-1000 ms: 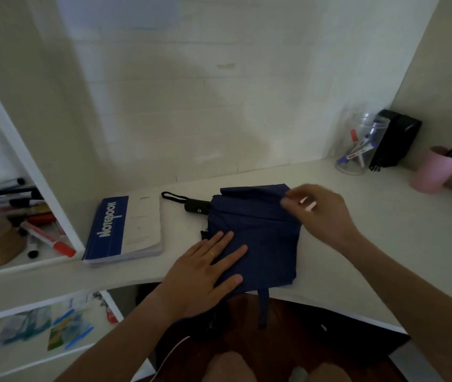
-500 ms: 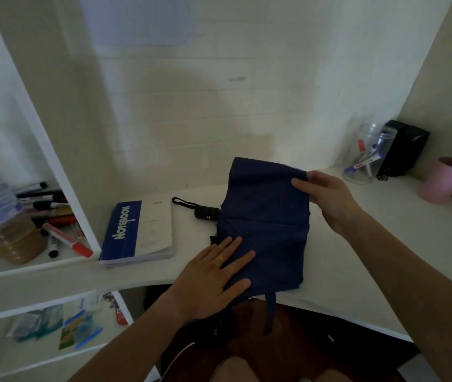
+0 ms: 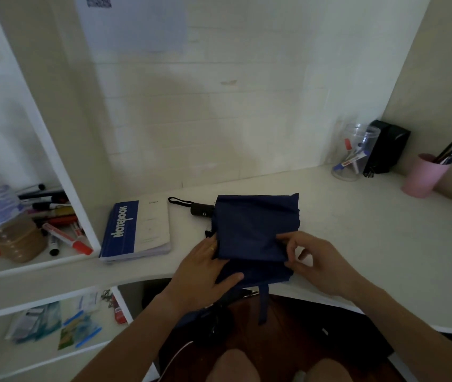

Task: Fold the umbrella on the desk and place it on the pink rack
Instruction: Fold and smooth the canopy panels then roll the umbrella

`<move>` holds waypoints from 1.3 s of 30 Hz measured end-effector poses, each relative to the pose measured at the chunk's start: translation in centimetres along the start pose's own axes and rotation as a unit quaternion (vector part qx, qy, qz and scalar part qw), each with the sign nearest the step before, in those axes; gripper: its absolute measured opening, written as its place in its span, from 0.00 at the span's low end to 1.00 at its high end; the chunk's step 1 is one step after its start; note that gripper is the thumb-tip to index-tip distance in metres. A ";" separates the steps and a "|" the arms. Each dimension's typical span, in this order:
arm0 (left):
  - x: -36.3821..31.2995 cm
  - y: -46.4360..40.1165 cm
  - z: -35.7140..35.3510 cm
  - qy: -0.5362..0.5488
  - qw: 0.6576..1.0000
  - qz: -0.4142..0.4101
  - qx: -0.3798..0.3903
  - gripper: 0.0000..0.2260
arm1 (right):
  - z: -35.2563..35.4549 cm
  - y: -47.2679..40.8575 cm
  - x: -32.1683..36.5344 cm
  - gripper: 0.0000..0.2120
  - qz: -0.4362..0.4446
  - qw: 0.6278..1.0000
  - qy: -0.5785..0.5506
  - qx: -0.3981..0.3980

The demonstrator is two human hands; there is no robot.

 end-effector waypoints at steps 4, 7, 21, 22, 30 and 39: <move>1.4 1.2 2.0 0.100 0.982 0.146 -0.073 0.25 | -1.0 0.9 -0.1 0.16 0.010 0.998 0.058 0.020; 2.6 1.2 2.2 0.363 0.877 0.308 -0.069 0.26 | -1.2 1.0 0.7 0.16 0.027 0.995 0.096 0.019; 3.3 0.0 1.6 0.261 0.916 0.305 -0.007 0.09 | -1.4 1.9 3.7 0.17 0.164 0.934 0.310 -0.070; 3.3 -0.1 1.6 0.261 0.915 0.306 -0.004 0.09 | -1.5 2.0 3.7 0.13 0.177 0.929 0.315 -0.076; 2.3 0.1 2.2 0.100 0.969 0.228 0.004 0.13 | -2.7 3.3 4.0 0.04 0.241 0.922 0.300 -0.047; -0.7 -2.9 4.1 -0.041 0.995 0.051 -0.077 0.11 | -3.3 3.3 3.3 0.08 0.222 0.937 0.269 0.008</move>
Point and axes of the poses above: each hand's wrist, its own y-axis away from the middle knuckle, its own z-axis out of the back of the hand, x = y × z, the point moved 9 cm from there along -y, towards the middle knuckle, and after that the axes turned 8 degrees about z, right-handed, at the moved point
